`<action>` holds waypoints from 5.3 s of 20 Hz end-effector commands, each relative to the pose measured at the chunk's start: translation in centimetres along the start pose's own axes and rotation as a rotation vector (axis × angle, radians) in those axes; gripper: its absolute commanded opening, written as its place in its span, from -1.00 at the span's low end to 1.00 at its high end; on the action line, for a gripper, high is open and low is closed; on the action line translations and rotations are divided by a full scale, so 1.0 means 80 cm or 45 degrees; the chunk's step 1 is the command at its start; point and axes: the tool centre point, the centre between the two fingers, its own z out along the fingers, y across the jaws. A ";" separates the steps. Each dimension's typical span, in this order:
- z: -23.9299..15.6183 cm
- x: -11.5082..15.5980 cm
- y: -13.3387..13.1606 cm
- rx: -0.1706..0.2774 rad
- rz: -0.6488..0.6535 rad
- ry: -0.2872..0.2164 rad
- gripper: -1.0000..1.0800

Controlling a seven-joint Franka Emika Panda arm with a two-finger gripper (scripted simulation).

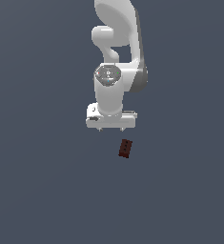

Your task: Pick up the object and move it to a goal position.

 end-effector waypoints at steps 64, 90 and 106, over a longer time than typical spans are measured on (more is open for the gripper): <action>0.145 0.052 -0.088 -0.018 0.351 0.091 0.92; 0.077 0.034 -0.125 -0.017 0.350 0.090 -1.00; -0.107 -0.009 -0.224 -0.018 0.351 0.091 -1.00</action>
